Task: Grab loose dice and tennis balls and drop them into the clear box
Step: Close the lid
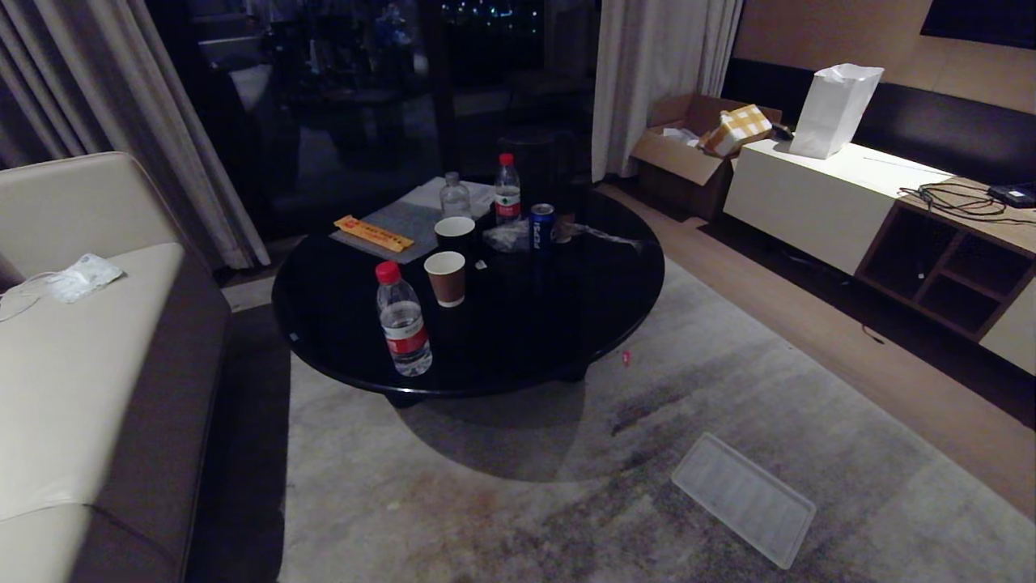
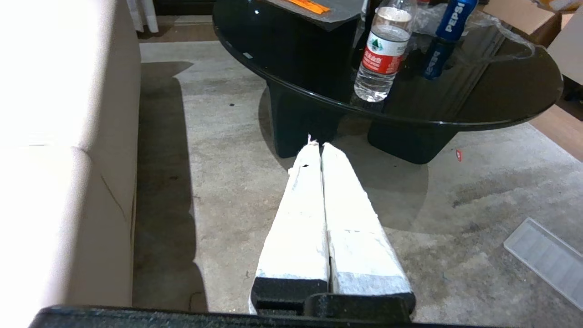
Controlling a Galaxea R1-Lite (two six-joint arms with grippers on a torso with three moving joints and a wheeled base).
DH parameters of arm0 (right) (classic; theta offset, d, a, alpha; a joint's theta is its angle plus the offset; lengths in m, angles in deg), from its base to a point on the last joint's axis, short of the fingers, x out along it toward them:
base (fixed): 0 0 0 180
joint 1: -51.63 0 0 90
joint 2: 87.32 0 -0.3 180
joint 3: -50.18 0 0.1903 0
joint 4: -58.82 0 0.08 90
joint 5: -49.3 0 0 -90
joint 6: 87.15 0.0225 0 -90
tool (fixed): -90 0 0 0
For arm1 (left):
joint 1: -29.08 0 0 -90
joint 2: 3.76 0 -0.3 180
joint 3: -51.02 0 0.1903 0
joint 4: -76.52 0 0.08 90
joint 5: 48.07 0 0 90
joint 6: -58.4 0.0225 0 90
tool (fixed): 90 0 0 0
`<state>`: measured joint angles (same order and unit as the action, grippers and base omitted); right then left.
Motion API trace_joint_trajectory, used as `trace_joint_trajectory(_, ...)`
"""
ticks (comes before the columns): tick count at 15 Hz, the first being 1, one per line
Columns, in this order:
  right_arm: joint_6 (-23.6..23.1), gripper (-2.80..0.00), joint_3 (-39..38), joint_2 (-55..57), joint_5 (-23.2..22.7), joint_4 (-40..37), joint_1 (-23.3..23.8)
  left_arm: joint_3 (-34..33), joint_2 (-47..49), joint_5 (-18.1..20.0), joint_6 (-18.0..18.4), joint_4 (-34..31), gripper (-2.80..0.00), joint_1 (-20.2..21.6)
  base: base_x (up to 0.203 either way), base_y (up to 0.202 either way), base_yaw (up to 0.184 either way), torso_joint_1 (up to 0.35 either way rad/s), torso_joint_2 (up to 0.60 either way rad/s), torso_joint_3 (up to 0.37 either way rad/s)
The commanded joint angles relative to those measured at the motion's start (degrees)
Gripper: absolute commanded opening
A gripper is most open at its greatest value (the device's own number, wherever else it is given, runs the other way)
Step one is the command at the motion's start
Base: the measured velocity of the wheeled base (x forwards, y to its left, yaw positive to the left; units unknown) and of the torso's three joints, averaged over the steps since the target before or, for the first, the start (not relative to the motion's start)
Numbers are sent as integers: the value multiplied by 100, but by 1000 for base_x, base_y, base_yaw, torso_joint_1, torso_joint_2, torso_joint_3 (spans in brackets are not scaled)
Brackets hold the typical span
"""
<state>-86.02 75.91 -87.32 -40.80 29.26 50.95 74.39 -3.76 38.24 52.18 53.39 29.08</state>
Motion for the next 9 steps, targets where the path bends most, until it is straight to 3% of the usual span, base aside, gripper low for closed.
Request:
trace_joint_trajectory(1, 0, -280, 1, 9, 1, -5, -2, -9, 8, -9, -10, 2, -280, 0, 0, 0, 0, 0, 0, 0)
trace_joint_trajectory(9, 9, -280, 1, 9, -7, -5, -2, -9, 9, 0, -1, 2, -280, 0, 0, 0, 0, 0, 0, 0)
